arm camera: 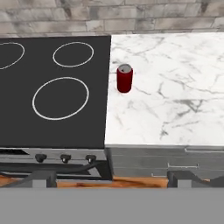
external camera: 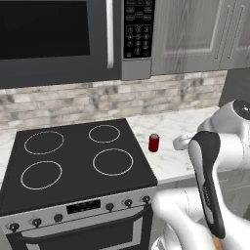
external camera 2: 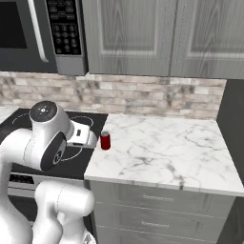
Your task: Four empty soda cans are scattered around the kitchen. Gather all the cans and cluster them next to the stove for recycling.
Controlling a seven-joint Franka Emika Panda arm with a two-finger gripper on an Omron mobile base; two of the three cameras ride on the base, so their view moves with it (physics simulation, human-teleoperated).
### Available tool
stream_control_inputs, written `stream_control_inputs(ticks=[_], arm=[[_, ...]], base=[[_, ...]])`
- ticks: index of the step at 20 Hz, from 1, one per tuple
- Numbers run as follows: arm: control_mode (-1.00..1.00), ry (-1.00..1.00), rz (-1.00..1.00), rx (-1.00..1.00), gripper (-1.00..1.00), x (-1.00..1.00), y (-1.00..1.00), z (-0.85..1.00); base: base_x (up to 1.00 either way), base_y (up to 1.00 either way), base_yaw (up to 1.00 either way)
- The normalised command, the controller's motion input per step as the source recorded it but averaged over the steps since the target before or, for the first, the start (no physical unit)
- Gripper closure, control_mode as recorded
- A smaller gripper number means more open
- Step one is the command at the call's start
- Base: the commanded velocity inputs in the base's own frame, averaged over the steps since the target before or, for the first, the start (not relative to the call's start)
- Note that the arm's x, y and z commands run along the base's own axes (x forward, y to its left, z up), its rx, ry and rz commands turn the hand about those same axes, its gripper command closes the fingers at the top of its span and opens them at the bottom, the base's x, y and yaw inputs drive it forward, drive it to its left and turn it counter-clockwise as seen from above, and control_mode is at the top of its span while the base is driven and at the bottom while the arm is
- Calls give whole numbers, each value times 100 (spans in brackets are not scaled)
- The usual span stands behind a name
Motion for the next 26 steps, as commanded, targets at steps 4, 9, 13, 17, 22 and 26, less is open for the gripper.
stream_control_inputs(ticks=[4, 9, 13, 17, 22, 26], arm=[[-100, 0, 0, 0, -100, -67, 0, 9], [-100, 0, 0, 0, -100, -69, 0, 6], [-100, 0, 0, 0, -100, -73, 0, 7], [100, 0, 0, 0, -100, -18, 0, 1], [100, 0, 0, 0, -100, 0, 0, 0], [100, 0, 0, 0, -100, 0, 0, 0]], base=[[0, 0, 0], [0, 0, 0], [0, 0, 0], [-54, 1, 0], [-68, 14, 0], [-25, 59, 0]])
